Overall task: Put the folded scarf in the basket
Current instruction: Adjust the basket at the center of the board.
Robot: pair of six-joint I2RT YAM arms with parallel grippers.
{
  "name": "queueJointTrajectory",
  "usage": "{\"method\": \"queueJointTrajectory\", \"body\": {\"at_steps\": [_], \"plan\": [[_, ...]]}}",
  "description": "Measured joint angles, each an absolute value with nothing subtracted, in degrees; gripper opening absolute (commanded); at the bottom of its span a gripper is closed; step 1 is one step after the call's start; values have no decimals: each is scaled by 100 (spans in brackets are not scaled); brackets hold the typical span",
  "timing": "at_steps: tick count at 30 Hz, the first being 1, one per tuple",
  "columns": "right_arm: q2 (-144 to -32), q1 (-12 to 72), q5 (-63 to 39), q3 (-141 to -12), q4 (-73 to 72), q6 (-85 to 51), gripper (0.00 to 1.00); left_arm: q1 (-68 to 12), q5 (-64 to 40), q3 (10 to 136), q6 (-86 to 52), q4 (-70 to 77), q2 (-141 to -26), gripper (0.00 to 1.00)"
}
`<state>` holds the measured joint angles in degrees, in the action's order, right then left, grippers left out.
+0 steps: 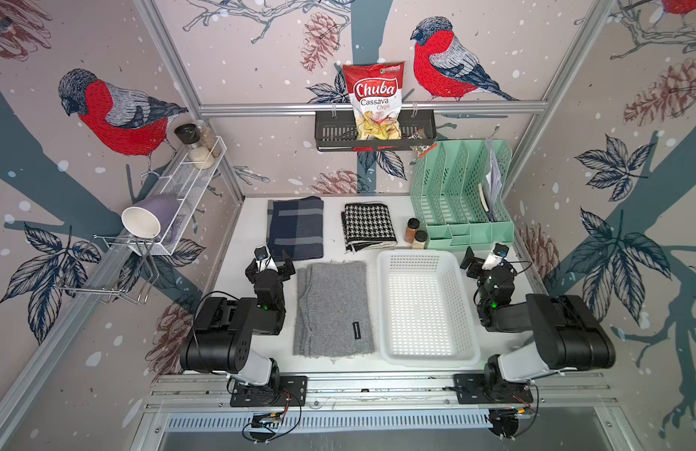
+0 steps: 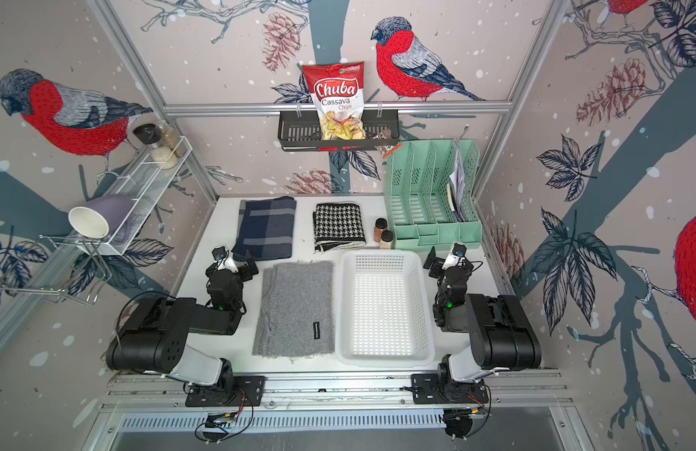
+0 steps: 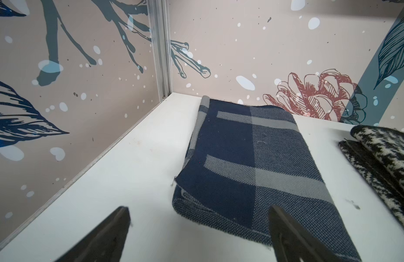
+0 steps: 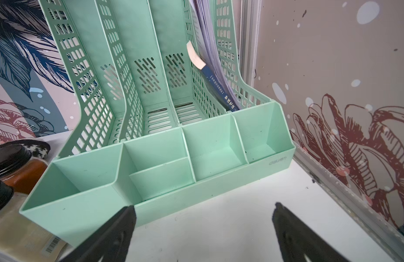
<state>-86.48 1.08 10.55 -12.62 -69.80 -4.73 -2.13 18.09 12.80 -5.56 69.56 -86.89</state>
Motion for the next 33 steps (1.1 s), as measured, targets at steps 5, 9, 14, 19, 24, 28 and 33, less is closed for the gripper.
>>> {"method": "queueJointTrajectory", "body": {"at_steps": [5,9,14,19,24,28,33], "plan": [[-8646,108,1055,-1262,-6978,-473,100,-213,1809,1280,-556,6956,-8689,98],[-8646,108,1055,-1262,-6978,-473,100,-213,1809,1280,-556,6956,-8689,98],[-8646,108,1057,-1262,-6978,-473,100,-213,1809,1280,-556,6956,-8689,98],[-8646,108,1057,-1262,-6978,-473,100,-213,1809,1280,-556,6956,-8689,98],[-8641,110,1057,-1262,-6978,-473,100,-213,1809,1280,-556,6956,-8689,98],[-8637,113,1057,-1262,-6978,-473,100,-213,1809,1280,-556,6956,-8689,98],[-8392,185,1151,-1581,-6460,-471,100,-231,1813,1682,-515,6184,-8318,98]]}}
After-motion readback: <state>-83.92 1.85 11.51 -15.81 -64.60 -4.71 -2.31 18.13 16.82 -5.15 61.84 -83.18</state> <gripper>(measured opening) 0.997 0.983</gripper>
